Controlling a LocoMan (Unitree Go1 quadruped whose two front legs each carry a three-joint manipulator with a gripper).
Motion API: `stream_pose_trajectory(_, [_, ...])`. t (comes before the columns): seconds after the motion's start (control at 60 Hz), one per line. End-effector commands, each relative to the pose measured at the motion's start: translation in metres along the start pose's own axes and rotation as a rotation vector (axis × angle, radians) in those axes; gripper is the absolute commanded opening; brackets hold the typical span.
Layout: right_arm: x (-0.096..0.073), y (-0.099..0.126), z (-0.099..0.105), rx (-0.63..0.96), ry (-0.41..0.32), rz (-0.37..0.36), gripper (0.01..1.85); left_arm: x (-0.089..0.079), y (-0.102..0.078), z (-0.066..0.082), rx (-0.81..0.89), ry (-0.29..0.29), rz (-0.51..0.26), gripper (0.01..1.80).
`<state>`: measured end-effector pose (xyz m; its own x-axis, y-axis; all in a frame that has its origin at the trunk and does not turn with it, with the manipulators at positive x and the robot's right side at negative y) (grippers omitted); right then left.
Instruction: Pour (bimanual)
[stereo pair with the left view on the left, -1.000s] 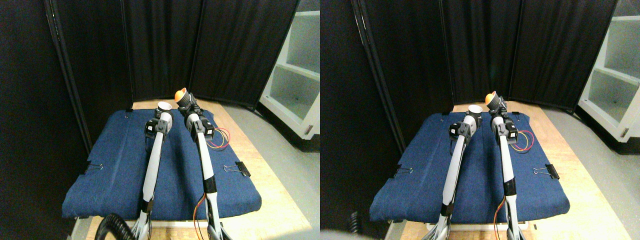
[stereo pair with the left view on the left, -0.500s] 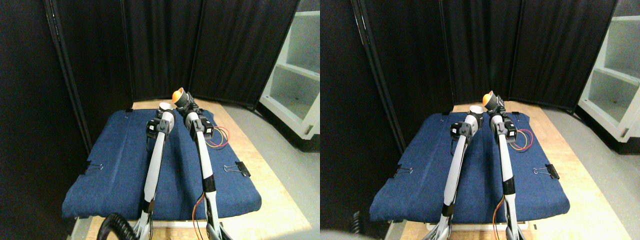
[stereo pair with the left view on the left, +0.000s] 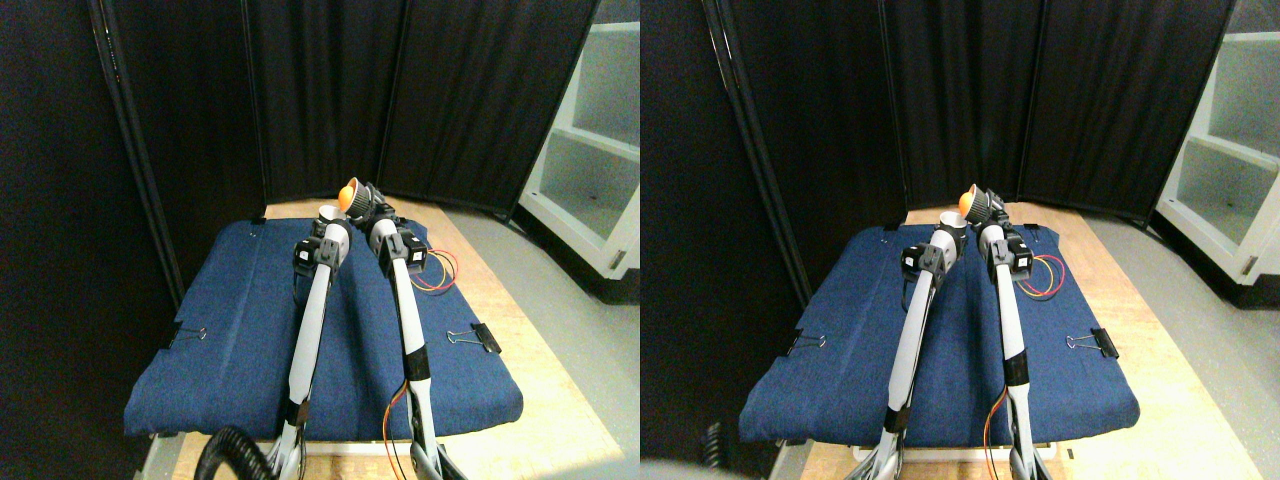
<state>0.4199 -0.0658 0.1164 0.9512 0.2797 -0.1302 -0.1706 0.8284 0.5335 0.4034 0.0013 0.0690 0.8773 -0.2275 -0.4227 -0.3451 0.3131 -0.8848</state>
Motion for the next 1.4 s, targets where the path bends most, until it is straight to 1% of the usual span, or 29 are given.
stream_pose_trajectory(0.017, [-0.003, 0.010, 0.010, -0.030, -0.038, 0.028, 0.36, 0.001, -0.007, 0.000, -0.004, 0.000, -0.038, 0.33])
stream_pose_trajectory(0.167, [-0.003, 0.010, 0.010, -0.063, -0.024, 0.038, 0.36, 0.001, -0.008, 0.000, -0.009, 0.003, -0.035, 0.33])
stream_pose_trajectory(0.25, [-0.004, 0.011, 0.010, -0.099, -0.013, 0.064, 0.36, 0.001, -0.008, 0.000, -0.009, -0.002, -0.034, 0.33])
stream_pose_trajectory(0.317, [-0.005, 0.013, 0.009, -0.123, -0.012, 0.068, 0.35, 0.001, -0.008, 0.000, -0.017, 0.001, -0.032, 0.33])
stream_pose_trajectory(0.383, [-0.004, 0.014, 0.009, -0.143, 0.004, 0.088, 0.36, 0.001, -0.008, 0.000, -0.015, 0.007, -0.034, 0.33])
stream_pose_trajectory(0.483, [-0.003, 0.017, 0.009, -0.172, 0.024, 0.091, 0.36, 0.002, -0.008, 0.000, -0.009, 0.003, -0.037, 0.33])
stream_pose_trajectory(0.5, [-0.003, 0.018, 0.009, -0.185, 0.026, 0.085, 0.36, 0.002, -0.008, 0.001, -0.009, 0.000, -0.037, 0.33])
stream_pose_trajectory(0.683, [-0.002, 0.021, 0.008, -0.227, 0.033, 0.105, 0.36, 0.002, -0.009, 0.001, -0.019, -0.002, -0.031, 0.33])
stream_pose_trajectory(0.767, [0.000, 0.023, 0.007, -0.249, 0.037, 0.133, 0.34, 0.002, -0.008, 0.001, -0.015, -0.006, -0.031, 0.33])
stream_pose_trajectory(0.883, [0.001, 0.025, 0.007, -0.300, 0.046, 0.146, 0.34, 0.003, -0.007, 0.002, -0.010, 0.002, -0.035, 0.33])
stream_pose_trajectory(0.95, [0.002, 0.027, 0.006, -0.313, 0.057, 0.159, 0.40, 0.004, -0.007, 0.003, -0.016, -0.002, -0.035, 0.33])
stream_pose_trajectory(0.983, [0.002, 0.028, 0.006, -0.316, 0.060, 0.161, 0.38, 0.004, -0.008, 0.003, -0.016, -0.004, -0.034, 0.33])
stream_pose_trajectory(1.1, [0.003, 0.030, 0.003, -0.350, 0.074, 0.154, 0.42, 0.003, -0.007, 0.004, -0.011, -0.004, -0.032, 0.33])
stream_pose_trajectory(1.217, [0.004, 0.030, 0.002, -0.396, 0.072, 0.170, 0.36, 0.004, -0.007, 0.005, -0.007, -0.002, -0.032, 0.33])
stream_pose_trajectory(1.233, [0.003, 0.030, 0.002, -0.405, 0.073, 0.155, 0.36, 0.004, -0.007, 0.005, -0.010, -0.001, -0.032, 0.33])
stream_pose_trajectory(1.25, [0.003, 0.030, 0.002, -0.405, 0.073, 0.155, 0.36, 0.004, -0.007, 0.005, -0.010, -0.001, -0.032, 0.33])
stream_pose_trajectory(1.267, [0.005, 0.028, 0.002, -0.408, 0.072, 0.174, 0.39, 0.004, -0.007, 0.006, -0.015, 0.002, -0.031, 0.33])
stream_pose_trajectory(1.283, [0.005, 0.028, 0.002, -0.408, 0.072, 0.174, 0.39, 0.004, -0.007, 0.006, -0.015, 0.002, -0.031, 0.33])
stream_pose_trajectory(1.383, [0.006, 0.026, 0.003, -0.407, 0.079, 0.145, 0.45, 0.003, -0.006, 0.006, -0.021, -0.003, -0.029, 0.33])
stream_pose_trajectory(1.4, [0.006, 0.025, 0.002, -0.411, 0.078, 0.143, 0.43, 0.003, -0.006, 0.006, -0.020, -0.003, -0.027, 0.33])
